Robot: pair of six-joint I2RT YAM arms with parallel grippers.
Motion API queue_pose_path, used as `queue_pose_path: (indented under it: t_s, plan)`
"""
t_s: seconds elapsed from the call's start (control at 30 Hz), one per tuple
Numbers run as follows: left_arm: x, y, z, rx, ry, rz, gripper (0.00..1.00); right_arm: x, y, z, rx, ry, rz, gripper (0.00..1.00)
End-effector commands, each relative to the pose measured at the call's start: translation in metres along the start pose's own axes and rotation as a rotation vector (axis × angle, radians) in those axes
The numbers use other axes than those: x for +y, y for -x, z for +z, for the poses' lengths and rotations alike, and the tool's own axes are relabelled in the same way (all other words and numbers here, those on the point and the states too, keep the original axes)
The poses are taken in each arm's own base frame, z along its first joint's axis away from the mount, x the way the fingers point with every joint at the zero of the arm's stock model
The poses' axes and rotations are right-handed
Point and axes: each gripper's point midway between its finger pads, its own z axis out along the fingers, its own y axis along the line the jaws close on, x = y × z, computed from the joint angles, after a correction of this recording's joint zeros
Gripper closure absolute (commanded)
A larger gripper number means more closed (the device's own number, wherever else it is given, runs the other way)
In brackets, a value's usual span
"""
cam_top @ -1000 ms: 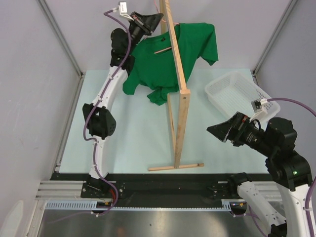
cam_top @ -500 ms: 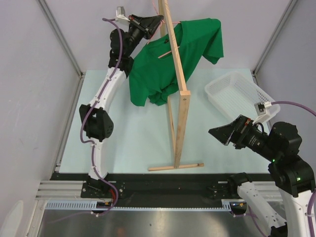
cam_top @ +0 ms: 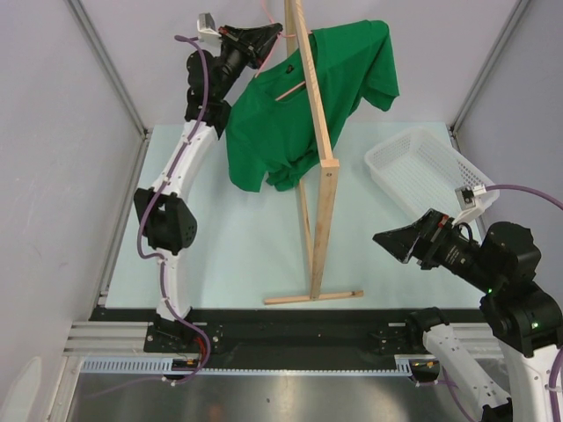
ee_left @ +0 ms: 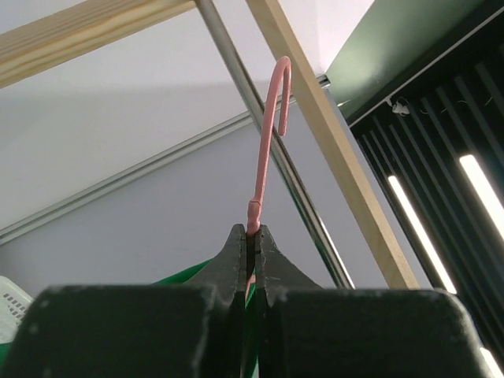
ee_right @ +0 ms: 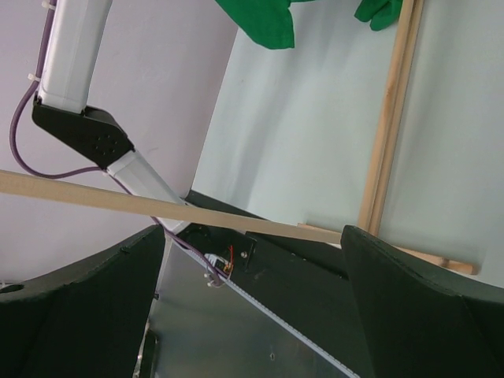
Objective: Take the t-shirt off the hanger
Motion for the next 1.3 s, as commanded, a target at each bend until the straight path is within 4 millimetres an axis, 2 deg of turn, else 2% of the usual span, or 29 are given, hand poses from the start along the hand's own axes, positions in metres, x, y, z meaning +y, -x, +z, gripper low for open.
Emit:
queue_pose_path:
  t_s: [0.0,0.03,0.13,0.17,0.2,0.23,0.27,0.3,0.33,0.37,0.4,0.43,0.47,0.5,0.57,0.6,0.67,0.73,0.77,0.8,0.83,0.87,0.9,0.93,1.0,1.03,1.1,1.23,1.27]
  plan:
    - [-0.074,0.007,-0.014,-0.028,-0.119,0.014,1.0,0.007,0.002,-0.006,-0.011,0.019,-0.004,0.0]
    - [-0.081,0.008,-0.017,-0.03,-0.127,0.025,1.0,0.006,0.001,-0.006,-0.009,0.015,-0.002,0.0]
    - [-0.086,0.012,-0.022,-0.032,-0.119,0.063,0.99,0.004,0.001,-0.005,-0.011,0.007,0.0,0.0]
    - [-0.086,0.015,-0.025,-0.039,-0.109,0.077,1.0,0.003,0.001,-0.005,-0.009,0.002,0.002,0.01]
    - [-0.077,0.017,-0.027,-0.044,-0.079,0.106,1.0,0.0,0.001,-0.003,-0.009,-0.012,0.005,0.0]
    - [-0.086,0.018,-0.032,-0.049,-0.08,0.136,1.0,-0.003,0.0,-0.003,-0.006,-0.021,0.007,0.0]
    - [-0.086,0.021,-0.036,-0.056,-0.065,0.165,1.0,-0.006,0.0,0.0,0.0,-0.037,0.014,0.01]
    - [-0.07,0.023,-0.04,-0.057,-0.014,0.21,1.0,-0.01,0.0,0.001,-0.003,-0.056,0.019,0.0]
    - [-0.067,0.025,-0.044,-0.058,0.007,0.237,1.0,-0.014,0.0,0.002,-0.003,-0.073,0.025,0.0]
    - [-0.078,0.03,-0.054,-0.07,0.011,0.274,1.0,-0.017,0.0,0.003,-0.008,-0.087,0.028,0.0]
    - [-0.055,0.033,-0.063,-0.07,0.078,0.316,1.0,-0.023,0.002,0.004,-0.021,-0.114,0.031,0.0]
    - [-0.048,0.036,-0.071,-0.08,0.109,0.341,1.0,-0.028,0.002,0.005,-0.021,-0.139,0.035,0.0]
    - [-0.062,0.039,-0.083,-0.106,0.119,0.382,1.0,-0.034,0.004,0.006,-0.034,-0.168,0.036,0.0]
    - [-0.038,0.041,-0.094,-0.1,0.184,0.445,1.0,-0.04,0.003,0.01,-0.023,-0.192,0.042,0.0]
    - [-0.025,0.041,-0.111,-0.1,0.256,0.509,1.0,-0.05,0.001,0.015,-0.008,-0.231,0.041,0.0]
    - [-0.018,0.036,-0.125,-0.094,0.287,0.562,1.0,-0.055,0.001,0.019,0.002,-0.247,0.044,0.0]
    - [-0.012,0.027,-0.138,-0.068,0.295,0.597,1.0,-0.06,0.0,0.023,0.001,-0.261,0.05,0.0]
    - [0.01,0.006,-0.158,0.003,0.321,0.571,0.99,-0.06,0.005,0.027,-0.028,-0.247,0.052,0.0]
    - [0.011,-0.007,-0.16,0.031,0.294,0.577,1.0,-0.066,0.005,0.03,-0.041,-0.263,0.062,0.0]
    - [0.021,-0.023,-0.171,0.069,0.305,0.566,1.0,-0.063,0.011,0.033,-0.07,-0.242,0.053,0.0]
    - [0.025,-0.041,-0.174,0.108,0.301,0.562,1.0,-0.061,0.013,0.033,-0.088,-0.228,0.048,0.0]
    - [0.026,-0.051,-0.178,0.131,0.297,0.586,1.0,-0.067,0.011,0.037,-0.089,-0.231,0.053,0.0]
    - [0.035,-0.06,-0.185,0.135,0.324,0.587,1.0,-0.063,0.016,0.04,-0.112,-0.207,0.055,0.0]
    - [0.023,-0.079,-0.187,0.16,0.293,0.595,1.0,-0.063,0.015,0.043,-0.113,-0.198,0.059,0.0]
    - [0.018,-0.098,-0.193,0.178,0.282,0.624,1.0,-0.061,0.014,0.053,-0.101,-0.155,0.062,0.0]
    - [0.016,-0.118,-0.194,0.218,0.271,0.63,1.0,-0.06,0.011,0.058,-0.082,-0.137,0.068,0.0]
    - [0.018,-0.139,-0.198,0.25,0.265,0.615,1.0,-0.057,0.014,0.067,-0.085,-0.099,0.073,0.0]
    - [-0.013,-0.144,-0.193,0.253,0.193,0.589,1.0,-0.047,0.021,0.069,-0.116,-0.056,0.073,0.0]
    - [-0.043,-0.137,-0.183,0.23,0.155,0.626,1.0,-0.046,0.024,0.067,-0.13,-0.054,0.072,0.0]
